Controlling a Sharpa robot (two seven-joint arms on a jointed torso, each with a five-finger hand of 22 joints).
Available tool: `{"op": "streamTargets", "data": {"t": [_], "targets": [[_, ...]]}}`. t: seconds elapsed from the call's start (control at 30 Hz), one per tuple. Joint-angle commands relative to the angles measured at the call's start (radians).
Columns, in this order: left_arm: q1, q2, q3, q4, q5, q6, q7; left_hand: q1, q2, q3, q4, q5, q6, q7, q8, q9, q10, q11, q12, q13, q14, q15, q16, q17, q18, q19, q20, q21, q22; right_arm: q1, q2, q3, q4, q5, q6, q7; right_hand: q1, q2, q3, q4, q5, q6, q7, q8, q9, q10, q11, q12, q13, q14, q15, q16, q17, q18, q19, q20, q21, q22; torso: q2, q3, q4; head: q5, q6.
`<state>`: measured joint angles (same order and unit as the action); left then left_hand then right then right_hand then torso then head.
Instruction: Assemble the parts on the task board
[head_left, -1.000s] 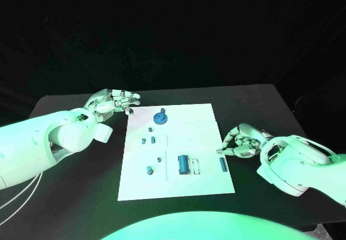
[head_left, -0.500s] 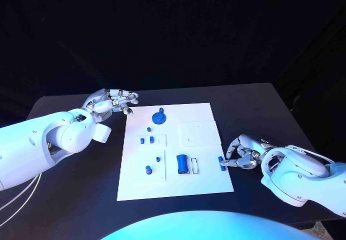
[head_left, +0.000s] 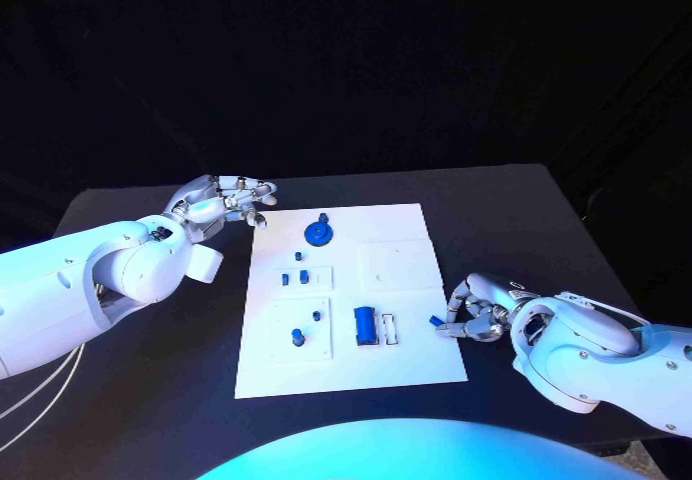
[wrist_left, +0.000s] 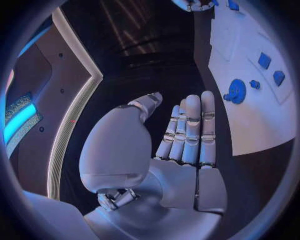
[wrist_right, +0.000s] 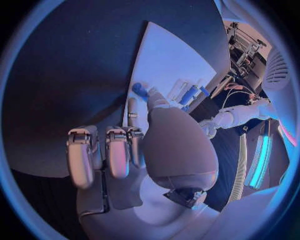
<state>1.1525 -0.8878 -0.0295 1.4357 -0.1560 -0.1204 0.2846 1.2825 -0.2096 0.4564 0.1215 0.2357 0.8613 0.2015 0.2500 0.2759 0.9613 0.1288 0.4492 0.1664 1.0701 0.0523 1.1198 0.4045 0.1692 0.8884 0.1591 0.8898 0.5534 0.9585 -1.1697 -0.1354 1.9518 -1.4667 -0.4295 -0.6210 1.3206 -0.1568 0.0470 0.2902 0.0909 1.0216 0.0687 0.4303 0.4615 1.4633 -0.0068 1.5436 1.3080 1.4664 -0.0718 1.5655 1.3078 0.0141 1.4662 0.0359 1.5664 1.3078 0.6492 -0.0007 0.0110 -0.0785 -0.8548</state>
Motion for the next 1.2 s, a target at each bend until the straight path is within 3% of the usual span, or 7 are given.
{"op": "streamTargets", "data": {"t": [0.03,0.3,0.57,0.6,0.87,1.07,1.2], "targets": [[-0.001,0.0,0.001,0.004,0.011,0.003,0.015,-0.004,0.003,-0.005,0.0,-0.001,-0.007,-0.003,0.005,0.001,-0.006,0.002,0.004,0.001,-0.001,0.007,0.003,0.001,0.015,0.007,0.002,-0.003,-0.002,-0.008,0.013,-0.003,-0.009,-0.021,0.034,-0.013,0.028,0.005,0.016,-0.001,0.016,0.01,-0.003,-0.007,-0.006,0.095,-0.001,0.0,0.248,0.104,0.001,0.005,0.263,-0.014,0.105,0.001,0.004,0.263,0.0,0.0003,0.0,0.002,-0.002],[-0.001,-0.002,0.001,0.004,0.011,0.004,0.013,0.0,0.005,-0.005,0.0,0.0,-0.007,-0.003,0.006,0.001,-0.007,0.001,0.004,0.001,-0.001,0.007,0.003,0.001,0.015,0.009,0.001,-0.005,-0.004,-0.015,0.038,-0.003,-0.033,-0.046,0.066,-0.02,0.091,0.008,0.082,-0.006,0.042,0.017,-0.008,-0.018,-0.013,0.095,-0.006,0.001,0.248,0.104,-0.004,0.005,0.263,-0.014,0.105,-0.004,0.004,0.263,0.0,-0.001,-0.0006,0.003,-0.005],[-0.001,-0.003,0.001,0.005,0.011,0.003,0.01,0.012,0.008,-0.005,0.0,0.001,-0.008,-0.003,0.007,0.002,-0.008,0.001,0.006,0.001,-0.001,0.006,0.003,0.001,0.015,0.013,0.001,-0.009,-0.007,-0.018,0.051,-0.004,-0.04,-0.084,0.088,-0.024,0.176,-0.002,0.205,-0.029,0.121,0.035,-0.013,-0.03,-0.022,0.095,-0.012,0.0,0.249,0.104,-0.008,0.005,0.263,-0.014,0.105,-0.009,0.004,0.263,-0.002,-0.0008,-0.0004,0.004,-0.007],[-0.001,-0.004,0.001,0.005,0.011,0.003,0.01,0.013,0.008,-0.005,0.0,0.001,-0.008,-0.003,0.007,0.002,-0.008,0.001,0.006,0.001,-0.002,0.006,0.003,0.001,0.015,0.013,0.0,-0.01,-0.008,-0.018,0.052,-0.004,-0.039,-0.086,0.086,-0.025,0.182,-0.009,0.235,-0.034,0.151,0.04,-0.013,-0.03,-0.023,0.095,-0.012,0.001,0.249,0.104,-0.009,0.005,0.263,-0.014,0.105,-0.01,0.004,0.263,-0.002,-0.0009,-0.0003,0.004,-0.007],[-0.001,-0.004,0.001,0.005,0.01,0.002,0.008,0.022,0.012,-0.004,0.0,0.002,-0.008,-0.002,0.008,0.002,-0.009,0.001,0.007,0.001,-0.002,0.006,0.003,0.001,0.015,0.016,0.0,-0.012,-0.01,-0.011,0.047,-0.002,-0.002,0.007,-0.012,-0.013,0.122,-0.04,0.376,-0.07,0.252,0.028,-0.017,-0.005,0.007,0.1,-0.015,0.01,0.254,0.104,-0.012,0.005,0.263,-0.014,0.105,-0.012,0.004,0.263,-0.002,-0.0011,-0.0003,0.003,-0.005],[-0.001,-0.003,0.001,0.004,0.01,0.002,0.007,0.025,0.013,-0.003,0.0,0.002,-0.008,-0.002,0.008,0.002,-0.009,0.001,0.007,0.001,-0.002,0.006,0.003,0.001,0.015,0.017,0.0,-0.013,-0.011,0.023,0.051,-0.001,0.031,0.188,-0.102,0.028,0.075,-0.04,0.42,-0.079,0.267,0.013,-0.016,0.009,0.025,0.101,-0.015,0.011,0.254,0.104,-0.011,0.005,0.263,-0.014,0.105,-0.012,0.004,0.263,-0.002,-0.0016,-0.0008,0.003,-0.004],[-0.001,-0.001,0.001,0.004,0.01,0.002,0.006,0.025,0.013,-0.003,0.0,0.002,-0.008,-0.002,0.008,0.002,-0.009,0.001,0.007,0.001,-0.002,0.006,0.003,0.001,0.015,0.017,0.0,-0.013,-0.011,0.037,0.07,-0.001,0.041,0.304,-0.13,0.049,0.01,-0.024,0.445,-0.053,0.267,0.005,-0.014,0.013,0.033,0.099,-0.013,0.006,0.252,0.104,-0.009,0.005,0.263,-0.014,0.105,-0.011,0.004,0.263,-0.001,-0.0015,0.0008,0.001,-0.005]]}}
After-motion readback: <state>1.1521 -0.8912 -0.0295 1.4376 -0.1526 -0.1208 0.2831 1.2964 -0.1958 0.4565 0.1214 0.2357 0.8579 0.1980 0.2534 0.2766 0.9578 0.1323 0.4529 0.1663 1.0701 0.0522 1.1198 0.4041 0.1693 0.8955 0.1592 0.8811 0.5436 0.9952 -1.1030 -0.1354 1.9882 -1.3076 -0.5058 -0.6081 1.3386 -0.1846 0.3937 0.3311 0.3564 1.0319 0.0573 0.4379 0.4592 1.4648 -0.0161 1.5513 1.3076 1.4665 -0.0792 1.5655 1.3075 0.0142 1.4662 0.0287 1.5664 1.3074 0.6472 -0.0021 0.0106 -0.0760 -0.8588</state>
